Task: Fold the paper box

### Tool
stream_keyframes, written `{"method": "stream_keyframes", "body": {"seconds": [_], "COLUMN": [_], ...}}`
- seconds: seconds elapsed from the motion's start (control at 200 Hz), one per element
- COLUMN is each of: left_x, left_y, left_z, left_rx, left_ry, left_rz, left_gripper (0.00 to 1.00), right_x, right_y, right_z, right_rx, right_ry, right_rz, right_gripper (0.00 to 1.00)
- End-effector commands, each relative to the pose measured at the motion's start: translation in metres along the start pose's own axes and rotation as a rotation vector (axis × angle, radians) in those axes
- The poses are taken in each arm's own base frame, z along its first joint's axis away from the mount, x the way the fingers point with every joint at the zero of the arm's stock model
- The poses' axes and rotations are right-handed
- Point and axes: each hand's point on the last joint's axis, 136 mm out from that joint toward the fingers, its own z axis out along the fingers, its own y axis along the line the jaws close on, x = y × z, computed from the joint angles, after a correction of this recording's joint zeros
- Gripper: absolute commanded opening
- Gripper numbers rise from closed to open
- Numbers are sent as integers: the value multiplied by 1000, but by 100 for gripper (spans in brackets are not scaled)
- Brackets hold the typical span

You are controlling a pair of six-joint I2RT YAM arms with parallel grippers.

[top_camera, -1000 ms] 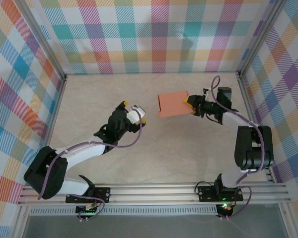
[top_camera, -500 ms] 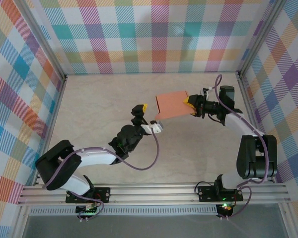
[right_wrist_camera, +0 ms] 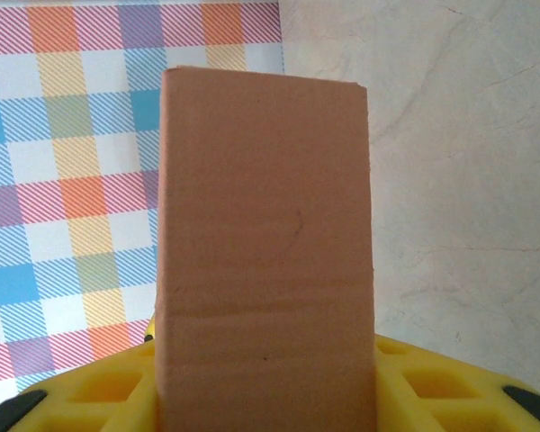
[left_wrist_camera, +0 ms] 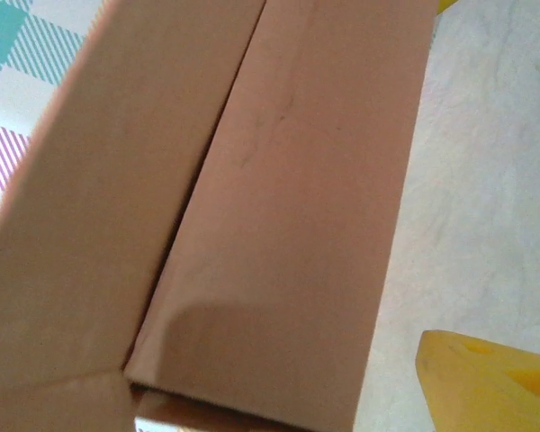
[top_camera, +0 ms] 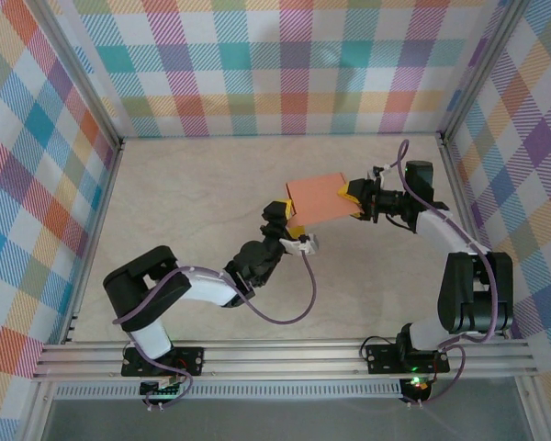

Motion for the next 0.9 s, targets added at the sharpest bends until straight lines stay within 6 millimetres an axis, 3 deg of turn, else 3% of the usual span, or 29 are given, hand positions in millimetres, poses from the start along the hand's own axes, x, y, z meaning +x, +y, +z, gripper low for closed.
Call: {"method": "stream_keyframes", "body": {"seconds": [0.0,0.23,0.47,0.58,0.895], "left_x": [-13,-15,-18,-18,-16], "left_y": [19,21,18,16,13], "left_z": [1,0,0,1,1], "left_rx": [-84,-74,-65,-60,-50], "left_ry": [-27,-37,-49,-46,-31], "left_rz": [0,-26,-24,-22,-32], "left_gripper": [85,69,68,58,47], "right_x": [11,12,16,15,13], "right_y": [6,7,0,-3,-4], "right_z": [0,1,5,6,7], "right_rx": [-19,-20,-11,-3,10], "right_ry": [35,45,66,64,60], "right_rz": [-19,-20,0,7,14], "right_gripper": [45,45,45,45,45]}}
